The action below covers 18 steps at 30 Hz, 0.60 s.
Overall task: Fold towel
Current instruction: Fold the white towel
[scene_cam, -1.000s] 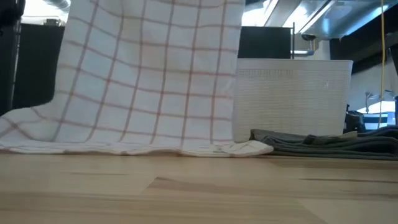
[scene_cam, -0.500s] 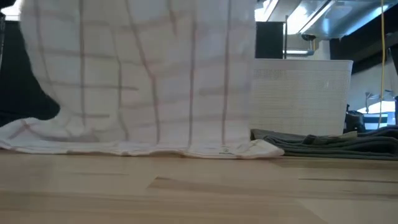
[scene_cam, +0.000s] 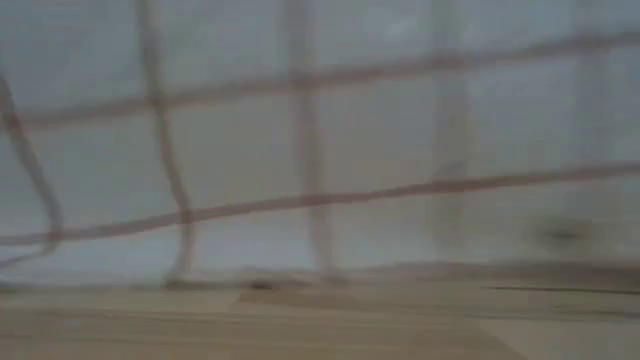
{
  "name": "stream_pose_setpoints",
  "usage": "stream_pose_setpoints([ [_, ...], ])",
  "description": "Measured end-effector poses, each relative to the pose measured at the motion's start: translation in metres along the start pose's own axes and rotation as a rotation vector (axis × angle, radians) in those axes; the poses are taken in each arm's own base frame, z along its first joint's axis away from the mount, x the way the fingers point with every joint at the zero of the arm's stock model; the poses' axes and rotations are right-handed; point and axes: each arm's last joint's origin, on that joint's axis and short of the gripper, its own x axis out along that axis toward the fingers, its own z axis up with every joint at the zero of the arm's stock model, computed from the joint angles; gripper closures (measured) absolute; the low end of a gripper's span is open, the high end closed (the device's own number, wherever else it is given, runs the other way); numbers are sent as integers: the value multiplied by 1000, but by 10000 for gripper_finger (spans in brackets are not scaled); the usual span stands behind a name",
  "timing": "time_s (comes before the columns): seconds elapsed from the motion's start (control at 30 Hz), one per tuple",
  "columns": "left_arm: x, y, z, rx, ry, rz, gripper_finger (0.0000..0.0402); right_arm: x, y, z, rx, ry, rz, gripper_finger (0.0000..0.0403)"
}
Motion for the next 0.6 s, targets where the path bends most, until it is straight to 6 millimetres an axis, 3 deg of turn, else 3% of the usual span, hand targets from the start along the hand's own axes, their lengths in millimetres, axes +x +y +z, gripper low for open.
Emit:
stream_pose_setpoints([
  [0.2, -2, 19, 10, 48, 25, 91, 396, 5, -16, -5, -29, 81, -150, 398],
  [0.43, 0, 25, 2, 137, 181, 229, 396, 18, -24, -40, -130, 326, -240, 398],
  [0.6, 1, 22, 7, 11, 14, 103, 396, 26, -33, -39, -92, 284, -276, 398],
])
